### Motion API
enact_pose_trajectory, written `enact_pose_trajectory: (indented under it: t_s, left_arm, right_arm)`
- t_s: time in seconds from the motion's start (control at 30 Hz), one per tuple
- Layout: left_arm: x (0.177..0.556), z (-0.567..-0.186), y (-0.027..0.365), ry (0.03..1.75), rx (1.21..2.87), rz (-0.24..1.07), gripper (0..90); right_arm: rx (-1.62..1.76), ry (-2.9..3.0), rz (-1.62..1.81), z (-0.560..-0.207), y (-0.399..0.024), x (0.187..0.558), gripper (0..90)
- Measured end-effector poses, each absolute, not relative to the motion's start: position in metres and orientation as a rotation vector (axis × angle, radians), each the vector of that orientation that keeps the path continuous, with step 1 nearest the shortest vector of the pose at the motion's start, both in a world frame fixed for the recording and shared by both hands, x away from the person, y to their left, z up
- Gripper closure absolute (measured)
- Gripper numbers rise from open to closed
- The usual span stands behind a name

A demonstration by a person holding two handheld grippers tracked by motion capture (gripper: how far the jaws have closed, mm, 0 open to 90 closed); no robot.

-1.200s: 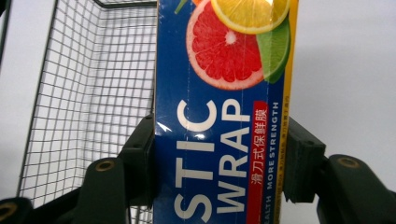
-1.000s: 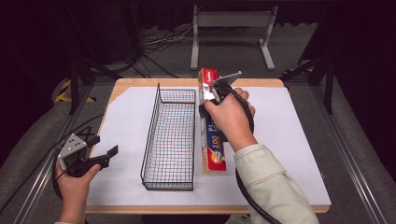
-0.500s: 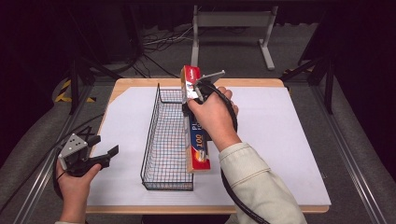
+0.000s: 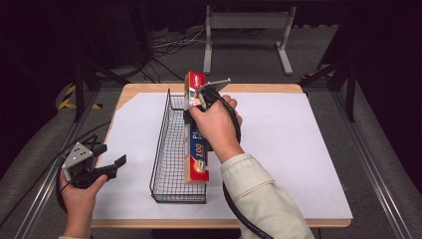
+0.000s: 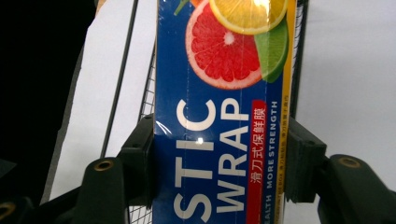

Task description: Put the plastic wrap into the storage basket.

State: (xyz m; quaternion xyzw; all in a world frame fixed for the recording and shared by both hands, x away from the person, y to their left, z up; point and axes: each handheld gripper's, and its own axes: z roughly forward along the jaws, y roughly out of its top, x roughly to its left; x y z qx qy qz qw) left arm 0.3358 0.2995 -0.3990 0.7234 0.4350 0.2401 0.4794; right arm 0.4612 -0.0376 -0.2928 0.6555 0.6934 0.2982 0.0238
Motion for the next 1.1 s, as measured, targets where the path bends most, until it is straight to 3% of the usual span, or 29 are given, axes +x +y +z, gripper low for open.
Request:
enact_pose_trajectory:
  t_s: [1.1]
  left_arm:
    - [0.335,-0.399,0.3,1.061,1.763,0.586,18.9]
  right_arm:
    - [2.109,2.058,0.863,-0.343,-0.023,0.465,40.9]
